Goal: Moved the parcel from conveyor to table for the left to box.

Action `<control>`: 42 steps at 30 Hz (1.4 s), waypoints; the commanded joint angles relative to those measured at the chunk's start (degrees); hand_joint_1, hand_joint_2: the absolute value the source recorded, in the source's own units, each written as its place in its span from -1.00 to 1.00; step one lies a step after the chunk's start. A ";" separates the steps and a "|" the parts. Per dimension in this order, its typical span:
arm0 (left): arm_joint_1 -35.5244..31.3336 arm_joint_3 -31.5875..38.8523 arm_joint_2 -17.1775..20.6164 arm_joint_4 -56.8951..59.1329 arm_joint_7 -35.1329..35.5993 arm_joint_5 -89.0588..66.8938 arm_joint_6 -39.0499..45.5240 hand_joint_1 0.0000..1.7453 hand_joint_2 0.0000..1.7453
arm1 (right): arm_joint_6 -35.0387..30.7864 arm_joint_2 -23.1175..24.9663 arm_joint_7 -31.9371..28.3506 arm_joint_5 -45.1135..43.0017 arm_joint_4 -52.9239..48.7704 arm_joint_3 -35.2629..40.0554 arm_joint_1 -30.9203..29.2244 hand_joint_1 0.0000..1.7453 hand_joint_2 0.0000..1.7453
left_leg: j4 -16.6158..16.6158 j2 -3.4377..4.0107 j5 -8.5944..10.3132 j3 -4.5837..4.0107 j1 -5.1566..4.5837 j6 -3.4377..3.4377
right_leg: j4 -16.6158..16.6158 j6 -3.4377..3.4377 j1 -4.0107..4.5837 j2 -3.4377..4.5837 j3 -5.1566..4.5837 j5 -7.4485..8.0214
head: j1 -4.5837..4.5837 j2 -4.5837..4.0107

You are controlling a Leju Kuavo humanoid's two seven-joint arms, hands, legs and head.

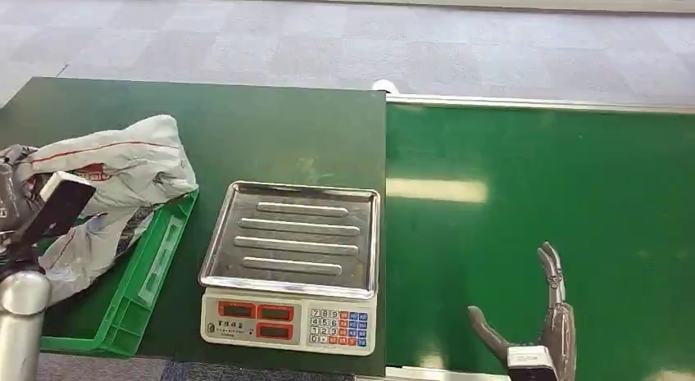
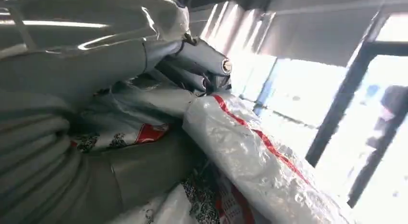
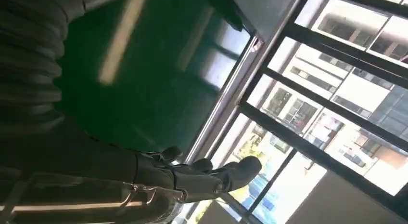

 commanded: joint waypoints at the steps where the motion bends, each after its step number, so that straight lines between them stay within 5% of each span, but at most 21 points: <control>1: -8.33 -0.71 4.64 22.98 1.29 0.02 -7.29 0.64 1.00 | 0.40 -0.08 1.02 -0.07 3.07 1.60 -3.53 -1.00 1.00 | -0.11 -0.06 0.07 0.11 -0.03 0.08 | -0.08 -0.12 0.00 -0.08 0.11 0.04 | 0.02 0.00; 9: -8.09 -4.75 4.88 26.20 7.58 -5.02 -11.23 0.50 1.00 | 2.01 0.14 1.90 0.35 4.00 2.11 -4.32 -1.00 1.00 | -0.14 -0.05 0.04 0.13 -0.03 0.03 | -0.11 -0.15 0.00 -0.05 0.15 0.02 | 0.02 0.00; 10: -8.25 -4.57 4.36 26.27 7.61 -4.72 -11.27 0.02 1.00 | 2.04 0.20 2.02 0.36 4.37 2.14 -4.44 -1.00 1.00 | -0.10 -0.07 0.03 0.11 -0.03 0.02 | -0.09 -0.12 0.00 -0.06 0.12 0.02 | 0.02 0.00; 11: -7.86 -4.25 3.99 25.66 7.64 -4.17 -11.44 -0.80 1.00 | 2.09 0.25 2.22 0.36 4.59 2.12 -4.51 -1.00 1.00 | -0.15 -0.09 0.07 0.12 -0.03 0.04 | -0.12 -0.17 0.01 -0.09 0.13 0.04 | 0.00 0.00; 12: -7.01 -3.92 3.65 24.66 8.16 -4.40 -10.22 -1.00 1.00 | 2.17 0.36 2.37 0.39 4.76 2.11 -4.53 -1.00 1.00 | -0.11 -0.07 0.05 0.09 -0.02 0.03 | -0.10 -0.14 0.02 -0.07 0.11 0.03 | 0.02 0.00; 20: 9.97 0.61 -10.39 5.97 -9.07 25.79 -9.35 -1.00 1.00 | 0.99 0.71 3.37 0.65 4.75 1.49 -3.47 -1.00 1.00 | -0.24 0.04 0.01 0.26 -0.12 0.11 | -0.25 -0.08 -0.09 0.04 0.26 0.04 | 0.00 0.00; 24: 11.19 -0.38 -10.33 3.97 -8.35 26.38 -8.55 -1.00 1.00 | 1.07 0.65 3.40 0.49 4.67 1.40 -3.46 -1.00 1.00 | -0.09 -0.03 -0.07 0.12 -0.18 0.11 | -0.16 -0.05 -0.14 -0.03 0.17 -0.02 | 0.00 0.00; 27: 16.85 2.42 -16.24 -3.47 -12.56 38.94 -12.76 -1.00 1.00 | 1.24 1.35 2.89 -0.38 4.23 0.79 -2.90 -1.00 1.00 | -0.14 -0.15 -0.05 0.18 -0.26 0.09 | -0.18 -0.04 -0.23 -0.03 0.23 -0.04 | 0.07 0.00; 32: 28.11 -4.91 -25.70 -15.26 -21.77 35.06 -7.59 -1.00 1.00 | 3.61 0.83 1.96 -4.43 5.84 0.75 -3.12 -1.00 1.00 | -0.27 0.07 -0.13 0.45 -0.32 0.18 | -0.36 -0.01 -0.29 0.19 0.42 0.00 | 0.04 0.00; 36: 29.21 -15.01 -25.83 -14.45 -24.97 35.61 -3.48 -1.00 1.00 | 4.75 -0.03 0.92 -6.02 8.61 2.61 -4.85 -1.00 1.00 | -0.05 0.10 -0.28 0.45 -0.22 0.03 | -0.20 -0.01 -0.20 0.22 0.38 -0.09 | 0.02 0.00; 42: 30.86 -18.57 -25.64 -15.79 -27.83 38.62 -2.51 -1.00 1.00 | 5.76 0.77 1.06 -6.51 8.68 1.91 -5.64 -1.00 1.00 | -0.05 0.06 -0.24 0.28 -0.19 0.07 | -0.19 -0.06 -0.17 0.17 0.31 -0.08 | 0.06 0.00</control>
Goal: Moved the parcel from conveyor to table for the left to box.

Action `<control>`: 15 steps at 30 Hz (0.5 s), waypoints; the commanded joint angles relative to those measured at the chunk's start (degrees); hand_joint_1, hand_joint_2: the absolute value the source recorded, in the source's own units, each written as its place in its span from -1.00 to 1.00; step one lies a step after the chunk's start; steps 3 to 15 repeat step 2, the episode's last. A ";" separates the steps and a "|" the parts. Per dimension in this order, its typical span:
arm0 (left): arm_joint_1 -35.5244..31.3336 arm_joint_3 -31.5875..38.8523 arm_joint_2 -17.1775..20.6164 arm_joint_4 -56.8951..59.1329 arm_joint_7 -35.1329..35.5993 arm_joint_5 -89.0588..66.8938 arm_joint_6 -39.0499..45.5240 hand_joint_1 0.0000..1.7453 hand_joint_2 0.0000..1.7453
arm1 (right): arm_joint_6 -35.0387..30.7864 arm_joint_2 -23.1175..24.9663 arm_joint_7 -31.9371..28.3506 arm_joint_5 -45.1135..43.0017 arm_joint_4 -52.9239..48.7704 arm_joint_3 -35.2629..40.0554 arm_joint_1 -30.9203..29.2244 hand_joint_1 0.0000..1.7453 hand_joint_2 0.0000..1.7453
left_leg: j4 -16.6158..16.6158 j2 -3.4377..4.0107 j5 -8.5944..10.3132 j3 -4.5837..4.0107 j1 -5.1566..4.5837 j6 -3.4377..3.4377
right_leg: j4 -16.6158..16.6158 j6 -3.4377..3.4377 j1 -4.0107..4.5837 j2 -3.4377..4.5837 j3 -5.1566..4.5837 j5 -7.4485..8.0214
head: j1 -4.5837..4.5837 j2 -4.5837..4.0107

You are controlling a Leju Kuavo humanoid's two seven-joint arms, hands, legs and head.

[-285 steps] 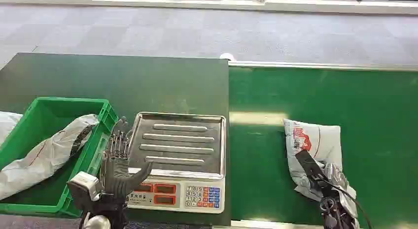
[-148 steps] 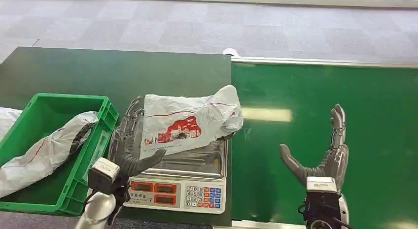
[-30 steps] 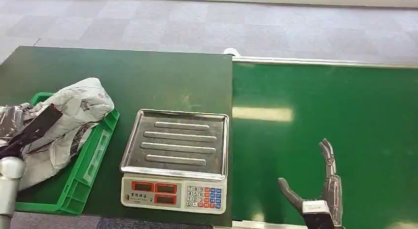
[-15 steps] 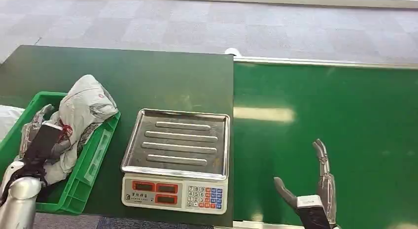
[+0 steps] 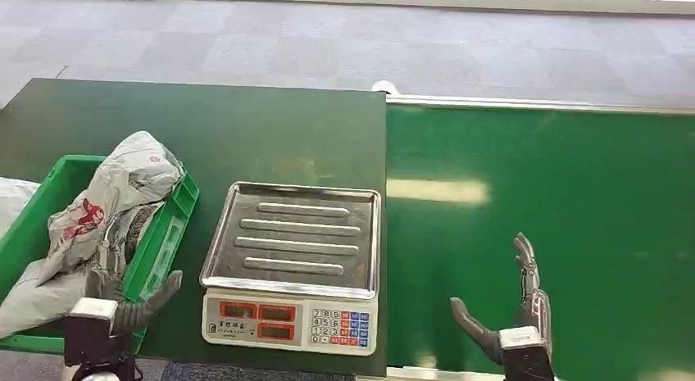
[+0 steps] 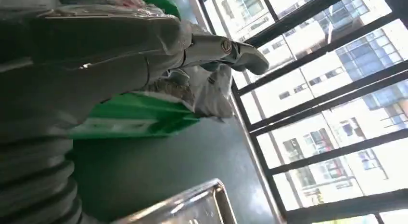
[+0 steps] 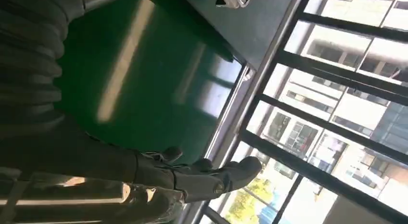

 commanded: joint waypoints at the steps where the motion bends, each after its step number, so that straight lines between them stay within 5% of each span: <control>1: 5.45 -9.70 -3.05 -4.47 -2.57 3.33 1.04 -1.00 1.00 | 0.98 -0.18 -0.07 -0.39 4.37 -0.38 -1.83 -1.00 1.00 | -0.07 0.04 0.01 0.06 0.05 0.05 | -0.07 -0.16 0.08 0.00 0.04 0.02 | 0.02 0.00; 15: 5.55 -9.82 -2.95 -4.69 -2.82 3.13 1.33 -1.00 1.00 | 0.87 -0.01 -0.13 -0.38 3.95 -0.77 -1.43 -1.00 1.00 | -0.06 0.04 0.00 0.05 0.04 0.04 | -0.05 -0.14 0.06 0.00 0.01 0.01 | -0.02 0.00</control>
